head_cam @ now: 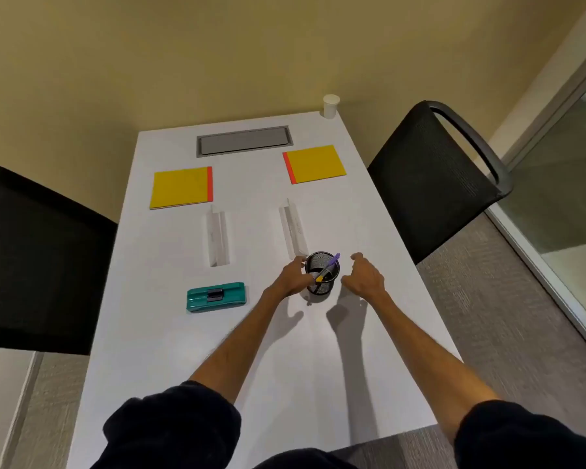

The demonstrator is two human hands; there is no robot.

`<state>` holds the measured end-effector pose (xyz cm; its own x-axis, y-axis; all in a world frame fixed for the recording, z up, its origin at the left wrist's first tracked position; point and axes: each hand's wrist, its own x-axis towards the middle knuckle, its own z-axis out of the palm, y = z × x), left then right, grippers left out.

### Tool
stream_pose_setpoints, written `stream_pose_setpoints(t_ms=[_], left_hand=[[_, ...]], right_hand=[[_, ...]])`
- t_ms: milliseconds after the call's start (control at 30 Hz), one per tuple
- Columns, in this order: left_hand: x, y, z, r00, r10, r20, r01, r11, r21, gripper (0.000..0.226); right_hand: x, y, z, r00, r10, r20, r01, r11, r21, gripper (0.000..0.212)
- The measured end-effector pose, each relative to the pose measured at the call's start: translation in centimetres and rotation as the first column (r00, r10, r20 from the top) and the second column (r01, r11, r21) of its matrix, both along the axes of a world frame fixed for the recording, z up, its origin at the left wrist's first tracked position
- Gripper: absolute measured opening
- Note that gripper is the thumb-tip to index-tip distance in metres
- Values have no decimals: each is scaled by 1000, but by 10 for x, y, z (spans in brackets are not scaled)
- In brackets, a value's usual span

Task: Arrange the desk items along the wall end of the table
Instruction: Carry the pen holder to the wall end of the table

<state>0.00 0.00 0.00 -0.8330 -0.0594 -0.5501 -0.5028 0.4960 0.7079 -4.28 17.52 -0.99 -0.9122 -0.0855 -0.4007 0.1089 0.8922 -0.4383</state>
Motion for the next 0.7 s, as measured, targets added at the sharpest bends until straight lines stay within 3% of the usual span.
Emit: stream_pose_setpoints(t_ms=[100,200,300,367,467,600,700], left_hand=[[-2,5,2,999,14,41,-16,999,38,63],[-4,9,4,998,32,63,-35,998,50,62],[-9,16,4,1000,-2,18,1,999,36,64],[-12,18,1,1000,22,-4,-22,999,28,54],[-15,19,-3,999,46,11,-47,998,46,52],[-17,16,-7,993,90,78,-94,994,48,21],[-11,18,0,994,97,58,-101,993,66,47]], right_hand=[[-1,3,-5,993,59,101,-59,998,-5,71],[-1,3,-10,979,73,191,-55,993,-102,90],[-1,1,-15,978,78,194,-45,985,-167,101],[-1,-1,-19,981,79,174,-41,976,-215,103],[0,-3,-23,988,80,134,-38,957,-288,102],[3,-3,-24,996,-14,87,48,913,-406,86],[9,-1,-22,997,-43,60,66,884,-462,79]])
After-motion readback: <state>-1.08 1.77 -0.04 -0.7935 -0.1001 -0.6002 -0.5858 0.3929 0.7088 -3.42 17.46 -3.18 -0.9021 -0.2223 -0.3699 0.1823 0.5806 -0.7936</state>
